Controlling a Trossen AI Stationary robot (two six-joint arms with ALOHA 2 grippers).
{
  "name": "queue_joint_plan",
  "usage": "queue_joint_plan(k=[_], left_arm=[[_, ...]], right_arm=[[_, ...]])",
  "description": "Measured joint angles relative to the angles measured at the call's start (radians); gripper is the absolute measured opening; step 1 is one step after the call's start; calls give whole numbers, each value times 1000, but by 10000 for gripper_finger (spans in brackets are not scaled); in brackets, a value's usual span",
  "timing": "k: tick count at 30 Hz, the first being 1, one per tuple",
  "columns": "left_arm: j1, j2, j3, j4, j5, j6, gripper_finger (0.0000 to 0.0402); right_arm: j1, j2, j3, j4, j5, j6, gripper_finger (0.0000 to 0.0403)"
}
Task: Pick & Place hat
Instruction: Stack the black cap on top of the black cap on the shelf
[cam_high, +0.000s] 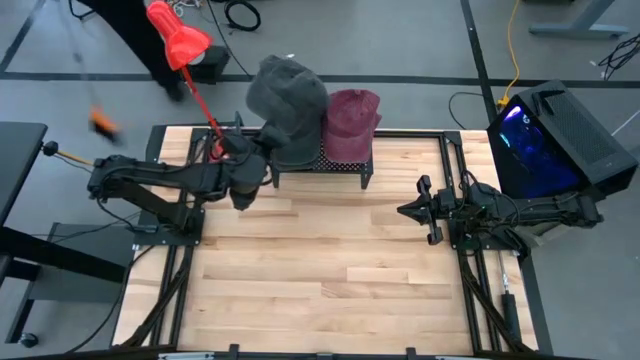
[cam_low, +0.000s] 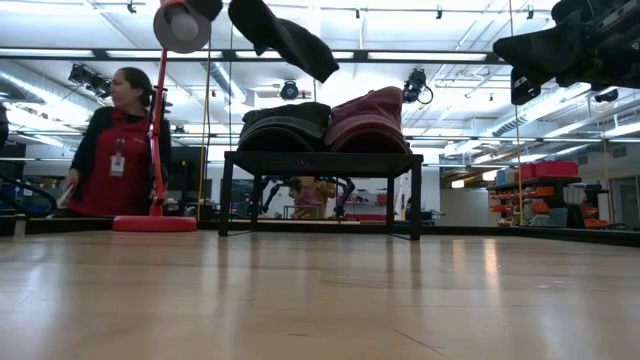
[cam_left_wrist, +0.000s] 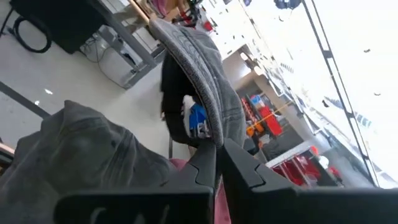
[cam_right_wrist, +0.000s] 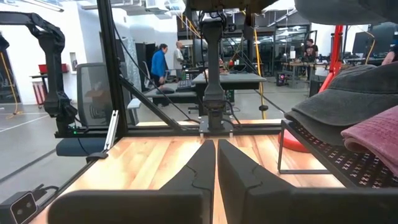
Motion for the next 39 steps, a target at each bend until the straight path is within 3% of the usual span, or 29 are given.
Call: queue_joint_plan(k=[19, 39], left_arm=[[28, 138, 0, 142, -57, -17, 12], [45, 156, 1, 221, -119, -80, 14]], right_arm=[[0, 0, 0, 0, 0, 0, 23], [0, 0, 0, 0, 0, 0, 23]])
